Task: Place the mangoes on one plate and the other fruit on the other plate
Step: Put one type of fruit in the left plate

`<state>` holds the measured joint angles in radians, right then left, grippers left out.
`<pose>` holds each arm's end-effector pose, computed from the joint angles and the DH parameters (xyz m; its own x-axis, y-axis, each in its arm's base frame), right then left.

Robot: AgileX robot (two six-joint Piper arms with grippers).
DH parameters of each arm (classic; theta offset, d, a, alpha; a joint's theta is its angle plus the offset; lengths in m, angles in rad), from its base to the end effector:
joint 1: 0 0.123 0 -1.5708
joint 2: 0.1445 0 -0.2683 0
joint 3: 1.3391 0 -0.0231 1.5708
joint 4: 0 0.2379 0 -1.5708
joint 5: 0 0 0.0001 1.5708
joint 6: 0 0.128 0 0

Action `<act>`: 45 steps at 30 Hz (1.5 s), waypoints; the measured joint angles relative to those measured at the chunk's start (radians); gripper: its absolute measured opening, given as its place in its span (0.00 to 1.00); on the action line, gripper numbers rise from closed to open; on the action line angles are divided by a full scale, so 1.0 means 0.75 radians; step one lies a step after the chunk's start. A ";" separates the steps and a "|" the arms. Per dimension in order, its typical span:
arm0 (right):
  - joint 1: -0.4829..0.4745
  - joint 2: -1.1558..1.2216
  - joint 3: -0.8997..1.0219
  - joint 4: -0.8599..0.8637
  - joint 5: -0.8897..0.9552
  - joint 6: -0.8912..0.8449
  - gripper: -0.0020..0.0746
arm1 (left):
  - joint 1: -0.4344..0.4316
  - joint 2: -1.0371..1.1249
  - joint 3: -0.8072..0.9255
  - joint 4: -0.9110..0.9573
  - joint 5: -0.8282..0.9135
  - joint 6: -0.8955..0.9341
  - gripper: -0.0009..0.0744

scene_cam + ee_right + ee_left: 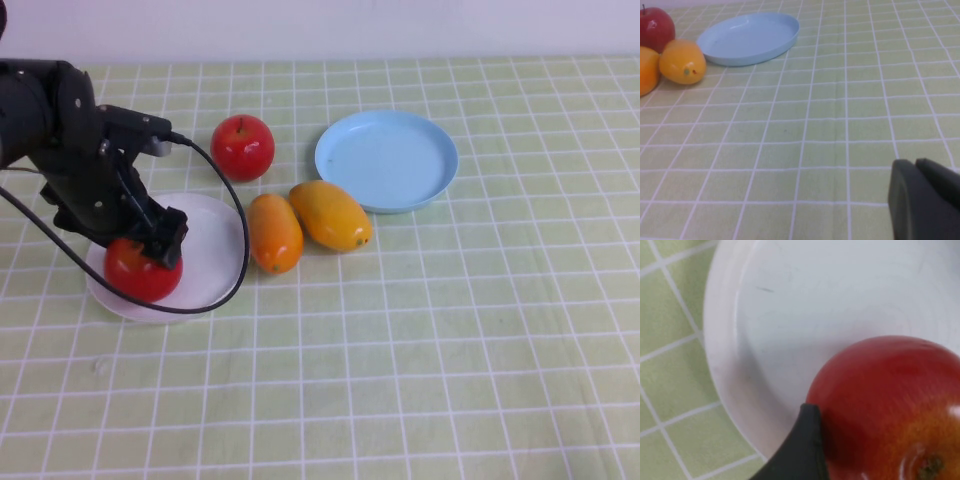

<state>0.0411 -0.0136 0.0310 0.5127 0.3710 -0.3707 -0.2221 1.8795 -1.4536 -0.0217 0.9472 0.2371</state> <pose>0.0905 0.0265 0.1655 -0.2762 0.0991 -0.9560 -0.1824 0.9712 0.1534 0.3755 -0.0871 0.1841 -0.8625 0.4229 -0.2779 0.4278 0.9027 0.0461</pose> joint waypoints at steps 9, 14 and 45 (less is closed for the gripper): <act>0.000 0.000 0.000 0.000 0.000 0.000 0.01 | 0.000 -0.122 0.000 0.029 -0.001 -0.102 0.90; 0.000 0.000 0.000 0.000 0.000 0.000 0.00 | -0.012 -0.208 0.000 0.020 -0.002 -0.147 0.90; 0.000 0.000 0.000 0.000 0.000 0.000 0.00 | -0.025 0.537 -0.888 -0.411 -0.227 0.153 0.90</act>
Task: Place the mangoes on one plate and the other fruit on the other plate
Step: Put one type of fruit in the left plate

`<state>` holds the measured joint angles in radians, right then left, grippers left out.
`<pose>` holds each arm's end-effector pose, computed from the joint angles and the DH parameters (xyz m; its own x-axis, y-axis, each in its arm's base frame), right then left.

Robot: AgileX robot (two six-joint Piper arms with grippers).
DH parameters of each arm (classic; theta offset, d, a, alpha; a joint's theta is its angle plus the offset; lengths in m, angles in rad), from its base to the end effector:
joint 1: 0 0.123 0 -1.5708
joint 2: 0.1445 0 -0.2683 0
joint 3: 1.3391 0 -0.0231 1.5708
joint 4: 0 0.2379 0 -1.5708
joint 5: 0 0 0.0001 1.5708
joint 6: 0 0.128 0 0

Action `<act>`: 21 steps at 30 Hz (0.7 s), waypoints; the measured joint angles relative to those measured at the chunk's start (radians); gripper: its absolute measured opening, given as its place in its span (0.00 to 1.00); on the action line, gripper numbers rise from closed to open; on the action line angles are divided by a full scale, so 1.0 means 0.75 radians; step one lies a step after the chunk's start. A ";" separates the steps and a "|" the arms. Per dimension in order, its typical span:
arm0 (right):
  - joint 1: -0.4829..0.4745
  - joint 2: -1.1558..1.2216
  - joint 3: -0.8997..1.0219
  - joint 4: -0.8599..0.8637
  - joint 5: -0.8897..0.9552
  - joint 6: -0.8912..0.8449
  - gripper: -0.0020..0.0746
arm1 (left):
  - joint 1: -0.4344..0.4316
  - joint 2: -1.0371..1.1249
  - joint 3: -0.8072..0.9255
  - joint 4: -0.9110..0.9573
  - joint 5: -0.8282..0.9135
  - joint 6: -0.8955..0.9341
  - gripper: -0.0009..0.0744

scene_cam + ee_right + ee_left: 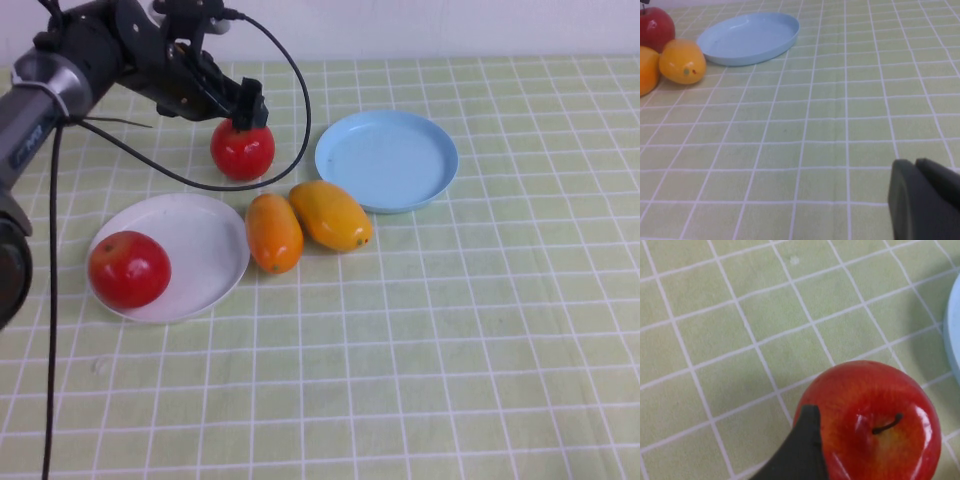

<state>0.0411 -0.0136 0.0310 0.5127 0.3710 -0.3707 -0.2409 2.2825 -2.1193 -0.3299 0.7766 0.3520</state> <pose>0.0905 0.0265 0.1655 -0.2762 0.0991 -0.9560 -0.1824 0.9712 0.1534 0.5040 -0.1538 0.2122 -0.6659 0.2761 -0.6930 0.4596 0.8836 -0.0896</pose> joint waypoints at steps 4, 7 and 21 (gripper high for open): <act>0.000 0.000 0.000 0.000 0.000 0.000 0.01 | -0.014 0.041 -0.001 0.002 -0.009 0.039 0.90; 0.000 0.000 0.000 0.000 0.000 0.000 0.01 | -0.023 0.060 -0.015 0.013 -0.031 0.048 0.90; 0.000 0.000 0.000 0.000 0.000 0.000 0.01 | -0.025 0.100 -0.017 0.052 -0.055 0.053 0.89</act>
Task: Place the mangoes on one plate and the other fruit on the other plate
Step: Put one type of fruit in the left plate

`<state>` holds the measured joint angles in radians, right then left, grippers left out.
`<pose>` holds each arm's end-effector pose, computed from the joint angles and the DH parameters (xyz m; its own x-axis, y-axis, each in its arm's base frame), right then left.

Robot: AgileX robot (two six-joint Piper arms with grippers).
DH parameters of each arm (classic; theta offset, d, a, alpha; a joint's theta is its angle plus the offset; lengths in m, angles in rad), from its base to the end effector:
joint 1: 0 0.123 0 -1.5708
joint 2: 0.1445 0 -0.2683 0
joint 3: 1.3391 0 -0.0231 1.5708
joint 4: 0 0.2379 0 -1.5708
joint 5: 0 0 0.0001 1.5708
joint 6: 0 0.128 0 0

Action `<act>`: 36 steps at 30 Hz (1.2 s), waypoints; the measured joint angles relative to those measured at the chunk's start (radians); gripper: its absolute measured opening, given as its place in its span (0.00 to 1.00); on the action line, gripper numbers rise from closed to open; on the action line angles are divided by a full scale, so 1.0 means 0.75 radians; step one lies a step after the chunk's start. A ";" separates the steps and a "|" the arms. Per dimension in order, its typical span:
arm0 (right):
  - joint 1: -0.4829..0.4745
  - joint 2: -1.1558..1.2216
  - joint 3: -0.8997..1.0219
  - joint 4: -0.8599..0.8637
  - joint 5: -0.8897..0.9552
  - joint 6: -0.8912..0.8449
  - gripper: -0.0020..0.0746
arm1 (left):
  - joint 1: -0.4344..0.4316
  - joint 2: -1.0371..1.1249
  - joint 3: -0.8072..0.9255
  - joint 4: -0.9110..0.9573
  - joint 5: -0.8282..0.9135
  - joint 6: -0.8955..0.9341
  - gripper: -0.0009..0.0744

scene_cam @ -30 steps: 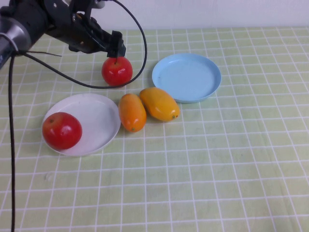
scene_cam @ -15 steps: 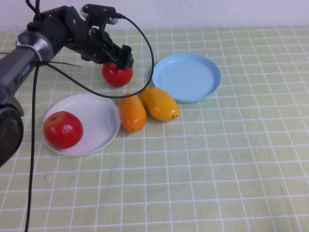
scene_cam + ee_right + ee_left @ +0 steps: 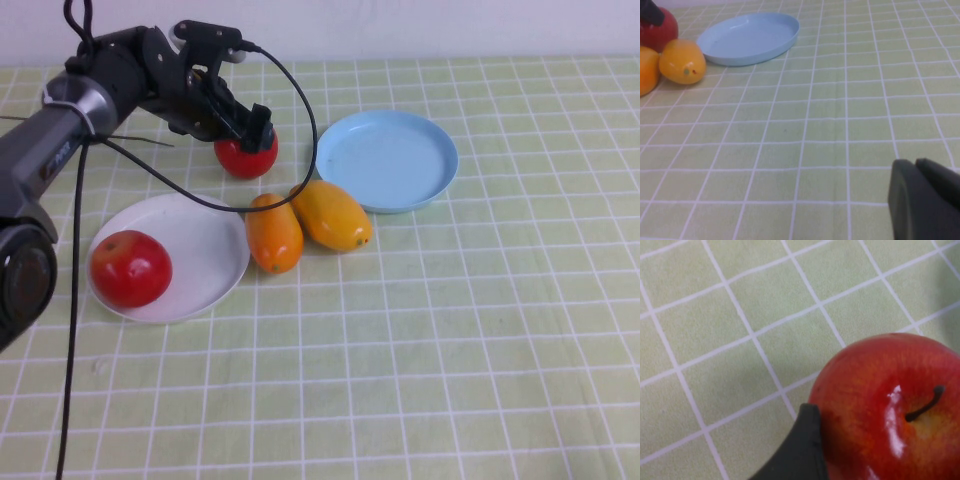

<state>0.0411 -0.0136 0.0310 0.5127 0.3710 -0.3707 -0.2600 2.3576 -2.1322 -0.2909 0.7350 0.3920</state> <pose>0.0905 0.0265 0.1655 -0.2762 0.0991 -0.9560 -0.1824 0.9712 0.1534 0.5124 -0.1618 0.1786 -0.6517 0.3486 -0.6737 0.4946 0.8687 -0.0289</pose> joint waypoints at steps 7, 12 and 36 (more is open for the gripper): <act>0.000 0.000 0.000 0.000 0.000 0.000 0.00 | 0.000 0.000 0.000 0.000 0.005 -0.003 0.78; 0.000 0.000 0.000 0.000 0.000 0.000 0.00 | 0.000 -0.049 0.000 0.009 0.100 -0.003 0.78; 0.000 0.000 0.000 0.000 0.000 0.000 0.01 | -0.045 -0.519 0.691 0.293 0.392 -0.126 0.78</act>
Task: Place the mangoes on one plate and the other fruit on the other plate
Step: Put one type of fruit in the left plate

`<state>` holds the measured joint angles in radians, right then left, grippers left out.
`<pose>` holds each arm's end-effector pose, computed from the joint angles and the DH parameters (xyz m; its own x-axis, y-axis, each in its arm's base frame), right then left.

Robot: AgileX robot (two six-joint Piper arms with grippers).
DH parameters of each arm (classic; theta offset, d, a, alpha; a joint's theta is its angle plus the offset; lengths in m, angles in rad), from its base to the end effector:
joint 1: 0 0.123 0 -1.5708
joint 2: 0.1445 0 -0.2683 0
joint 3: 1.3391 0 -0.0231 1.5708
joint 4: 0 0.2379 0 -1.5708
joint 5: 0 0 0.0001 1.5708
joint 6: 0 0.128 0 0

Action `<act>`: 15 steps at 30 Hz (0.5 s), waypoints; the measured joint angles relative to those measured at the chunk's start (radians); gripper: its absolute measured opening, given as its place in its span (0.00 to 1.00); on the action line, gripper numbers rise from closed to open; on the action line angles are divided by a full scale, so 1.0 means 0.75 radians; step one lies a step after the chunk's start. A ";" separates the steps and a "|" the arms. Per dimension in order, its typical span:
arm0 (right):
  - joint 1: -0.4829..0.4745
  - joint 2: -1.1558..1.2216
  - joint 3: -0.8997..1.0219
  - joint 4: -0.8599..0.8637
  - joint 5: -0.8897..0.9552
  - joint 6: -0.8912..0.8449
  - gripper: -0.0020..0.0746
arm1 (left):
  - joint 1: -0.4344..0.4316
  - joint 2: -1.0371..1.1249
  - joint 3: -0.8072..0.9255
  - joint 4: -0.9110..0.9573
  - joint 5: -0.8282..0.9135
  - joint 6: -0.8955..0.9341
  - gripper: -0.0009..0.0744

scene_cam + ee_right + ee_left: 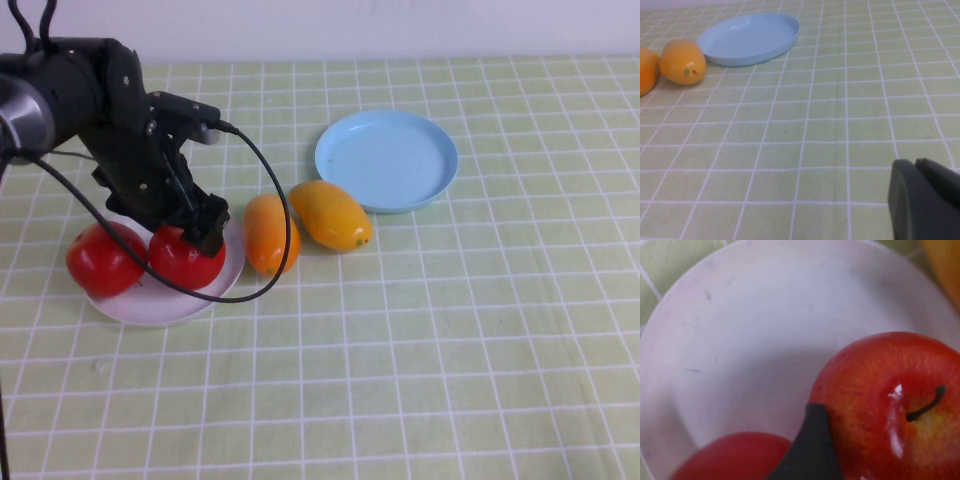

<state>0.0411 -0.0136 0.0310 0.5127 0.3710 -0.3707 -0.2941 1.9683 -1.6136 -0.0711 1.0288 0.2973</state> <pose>0.0905 0.0265 0.1655 -0.2762 0.0991 -0.9560 -0.1824 0.9712 0.1534 0.3888 -0.1259 0.1893 -0.8112 0.5144 -0.2780 0.5322 0.8465 0.0135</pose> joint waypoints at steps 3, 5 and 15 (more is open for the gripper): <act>0.000 0.000 0.000 0.000 0.000 0.000 0.01 | -0.002 -0.010 0.019 0.005 -0.050 -0.003 0.78; 0.000 0.000 0.000 0.000 0.000 0.000 0.01 | -0.002 -0.010 0.025 -0.006 -0.070 -0.003 0.78; 0.000 0.000 0.000 0.000 0.000 0.000 0.01 | -0.007 -0.079 0.030 0.006 -0.081 -0.062 0.90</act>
<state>0.0411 -0.0136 0.0310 0.5127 0.3710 -0.3707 -0.2994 1.9090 -1.5909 -0.0669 0.9682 0.2509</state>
